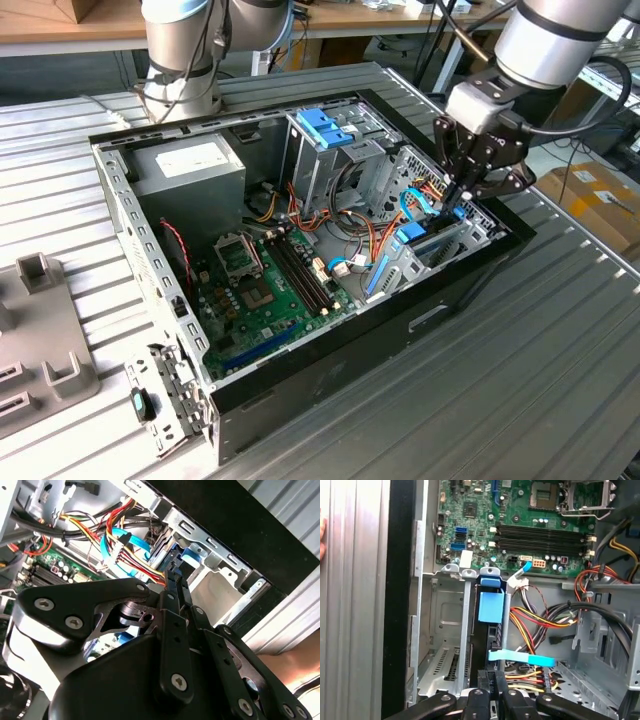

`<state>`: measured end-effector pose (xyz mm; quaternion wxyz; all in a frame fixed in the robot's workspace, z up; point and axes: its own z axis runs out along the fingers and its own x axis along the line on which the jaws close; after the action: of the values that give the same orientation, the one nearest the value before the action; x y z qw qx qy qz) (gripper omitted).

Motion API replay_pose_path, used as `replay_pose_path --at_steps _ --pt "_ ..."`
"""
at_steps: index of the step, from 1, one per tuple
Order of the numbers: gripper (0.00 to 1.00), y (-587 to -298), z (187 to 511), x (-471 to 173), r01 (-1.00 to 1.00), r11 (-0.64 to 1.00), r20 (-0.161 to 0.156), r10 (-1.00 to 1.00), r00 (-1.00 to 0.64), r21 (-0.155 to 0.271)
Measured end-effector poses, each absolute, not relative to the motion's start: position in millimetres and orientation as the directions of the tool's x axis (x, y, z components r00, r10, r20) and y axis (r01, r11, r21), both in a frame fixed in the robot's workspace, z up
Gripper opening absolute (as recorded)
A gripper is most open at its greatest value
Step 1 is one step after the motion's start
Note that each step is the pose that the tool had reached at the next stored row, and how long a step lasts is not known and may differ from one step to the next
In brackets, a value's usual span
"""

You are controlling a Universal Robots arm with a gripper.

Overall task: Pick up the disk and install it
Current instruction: 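Insert the second disk wire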

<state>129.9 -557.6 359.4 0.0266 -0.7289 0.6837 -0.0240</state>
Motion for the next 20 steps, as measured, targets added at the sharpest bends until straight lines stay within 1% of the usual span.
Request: replay_pose_path --at_steps 3,4,5,6,11,20 --pt "0.16 -557.6 358.4 129.9 -0.997 -0.014 -0.002 -1.000 0.015 -0.072" --pt "0.16 -557.7 358.0 129.9 -0.997 -0.003 -0.006 -1.000 0.003 -0.072" --pt "0.16 -557.6 357.7 129.8 -0.997 0.009 -0.018 -1.000 -0.008 -0.070" --pt "0.16 -557.5 357.6 129.8 -0.998 0.014 -0.020 -1.000 -0.013 -0.069" --pt "0.16 -557.6 354.7 129.9 -0.997 0.051 -0.020 -0.999 -0.050 -0.063" --pt "0.16 -557.6 353.6 129.9 -0.997 0.054 -0.020 -0.998 -0.053 -0.057"
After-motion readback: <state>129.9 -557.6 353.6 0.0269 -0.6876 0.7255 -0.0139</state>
